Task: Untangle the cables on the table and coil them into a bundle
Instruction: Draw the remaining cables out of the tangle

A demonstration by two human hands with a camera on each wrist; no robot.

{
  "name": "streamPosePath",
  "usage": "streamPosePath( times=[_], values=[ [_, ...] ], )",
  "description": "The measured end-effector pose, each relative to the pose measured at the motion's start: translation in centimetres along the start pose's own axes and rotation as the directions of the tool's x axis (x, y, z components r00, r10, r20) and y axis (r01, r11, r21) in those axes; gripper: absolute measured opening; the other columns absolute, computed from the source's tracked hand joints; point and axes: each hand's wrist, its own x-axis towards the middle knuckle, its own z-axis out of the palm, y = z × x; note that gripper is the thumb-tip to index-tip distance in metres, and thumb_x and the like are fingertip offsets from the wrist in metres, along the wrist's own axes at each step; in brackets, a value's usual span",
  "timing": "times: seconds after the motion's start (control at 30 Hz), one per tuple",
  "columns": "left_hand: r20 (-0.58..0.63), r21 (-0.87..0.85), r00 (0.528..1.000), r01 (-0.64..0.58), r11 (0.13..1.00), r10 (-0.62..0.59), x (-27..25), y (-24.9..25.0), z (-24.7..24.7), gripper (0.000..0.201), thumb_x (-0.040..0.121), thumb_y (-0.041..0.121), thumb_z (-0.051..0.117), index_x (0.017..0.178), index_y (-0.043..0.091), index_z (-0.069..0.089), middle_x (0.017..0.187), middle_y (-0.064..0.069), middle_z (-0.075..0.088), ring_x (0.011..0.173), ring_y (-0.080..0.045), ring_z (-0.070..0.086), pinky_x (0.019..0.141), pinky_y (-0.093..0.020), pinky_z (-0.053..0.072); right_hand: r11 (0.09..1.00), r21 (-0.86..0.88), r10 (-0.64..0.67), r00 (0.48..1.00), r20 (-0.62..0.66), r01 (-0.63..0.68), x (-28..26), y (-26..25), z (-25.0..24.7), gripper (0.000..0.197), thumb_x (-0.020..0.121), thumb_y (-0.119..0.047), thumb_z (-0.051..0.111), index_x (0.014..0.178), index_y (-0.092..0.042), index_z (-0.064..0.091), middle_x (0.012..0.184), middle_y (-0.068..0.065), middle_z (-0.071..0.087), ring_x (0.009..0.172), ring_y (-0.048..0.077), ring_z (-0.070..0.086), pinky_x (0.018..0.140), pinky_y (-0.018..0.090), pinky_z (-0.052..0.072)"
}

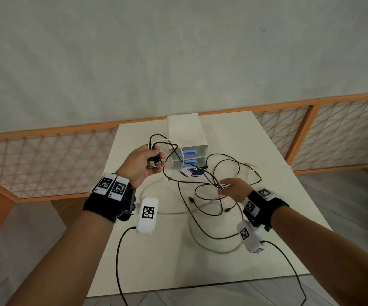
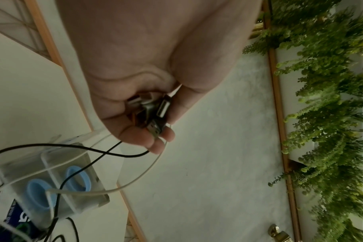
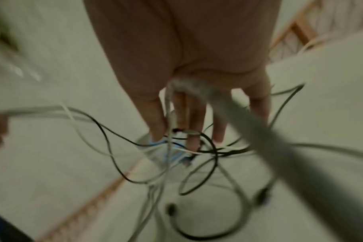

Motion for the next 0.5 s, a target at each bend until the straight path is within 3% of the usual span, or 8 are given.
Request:
streamPosePath(
  times=[0.07,0.13,0.2,0.27,0.33,0.37,0.43,0.5],
  values=[
    [-0.001,0.008,1.0,0.008,1.0,-0.008,0.2,-0.3,0.0,0.018,0.096,0.006,0.043,0.083,0.016,0.052,0.074,-0.003,0.062,0.055,-0.015,0.063,0.051,-0.022,0.05,0.984,-0.148,0.076,0.989,-0.124,-0.094,0.3,2.1,-0.5,0.053,0.085,-0.027,0.065,0.134,-0.014,0.047,0.132,0.017,0.051,0.114,0.03,0.056,0.093,0.029,0.043],
    [-0.001,0.009,1.0,0.012,1.0,-0.012,0.5,-0.4,0.0,0.018,0.096,0.007,0.043,0.083,0.016,0.052,0.074,-0.003,0.062,0.054,-0.015,0.063,0.051,-0.022,0.05,0.98,-0.137,0.104,0.96,-0.259,-0.143,0.3,3.2,-1.2,0.051,0.086,-0.023,0.063,0.132,-0.011,0.045,0.135,0.019,0.043,0.116,0.035,0.053,0.097,0.035,0.042],
    [0.0,0.009,1.0,0.015,1.0,-0.015,0.8,-0.4,0.1,0.019,0.096,0.007,0.043,0.083,0.016,0.052,0.074,-0.002,0.062,0.054,-0.014,0.063,0.051,-0.021,0.05,0.992,-0.027,0.103,0.909,-0.403,-0.124,0.3,3.9,-1.8,0.039,0.085,-0.019,0.062,0.12,-0.007,0.049,0.128,0.02,0.048,0.106,0.037,0.057,0.091,0.039,0.045],
    [-0.001,0.009,1.0,0.019,1.0,-0.019,1.0,-0.5,0.2,0.018,0.096,0.007,0.043,0.083,0.016,0.051,0.073,-0.001,0.062,0.054,-0.014,0.063,0.051,-0.022,0.05,0.987,0.123,0.152,0.869,-0.471,-0.106,0.2,4.2,-2.1,0.028,0.087,-0.021,0.058,0.107,-0.007,0.045,0.108,0.021,0.06,0.087,0.036,0.062,0.075,0.039,0.049],
    [-0.001,0.008,1.0,0.021,1.0,-0.021,1.4,-0.5,0.4,0.018,0.096,0.007,0.043,0.083,0.016,0.051,0.071,0.0,0.063,0.054,-0.014,0.063,0.051,-0.022,0.05,0.955,0.276,0.228,0.868,-0.441,-0.111,0.2,4.2,-2.4,0.025,0.086,-0.022,0.057,0.101,-0.007,0.043,0.085,0.018,0.066,0.066,0.031,0.062,0.063,0.037,0.051],
    [0.0,0.008,1.0,0.023,1.0,-0.023,1.5,-0.6,0.5,0.018,0.096,0.007,0.043,0.083,0.016,0.051,0.069,0.0,0.063,0.054,-0.014,0.062,0.051,-0.022,0.05,0.95,0.295,0.229,0.877,-0.422,-0.106,0.1,4.1,-2.5,0.024,0.084,-0.02,0.059,0.099,-0.007,0.045,0.08,0.014,0.064,0.066,0.028,0.06,0.065,0.036,0.05],
    [0.001,0.008,1.0,0.027,1.0,-0.027,1.7,-0.6,0.8,0.018,0.096,0.007,0.043,0.083,0.016,0.05,0.066,0.001,0.064,0.053,-0.014,0.063,0.051,-0.021,0.05,0.98,0.18,0.151,0.919,-0.365,-0.09,-0.2,3.7,-2.3,0.02,0.083,-0.019,0.062,0.094,-0.008,0.05,0.085,0.01,0.059,0.079,0.025,0.053,0.069,0.034,0.042],
    [-0.001,0.013,1.0,0.031,0.999,-0.031,2.0,-0.7,1.0,0.018,0.096,0.007,0.043,0.083,0.016,0.05,0.066,0.001,0.064,0.053,-0.014,0.063,0.051,-0.022,0.049,0.997,-0.047,0.053,0.973,-0.226,-0.066,-0.8,3.1,-1.0,0.014,0.085,-0.024,0.062,0.087,-0.013,0.053,0.088,0.009,0.058,0.084,0.024,0.053,0.071,0.029,0.038]
  ],
)
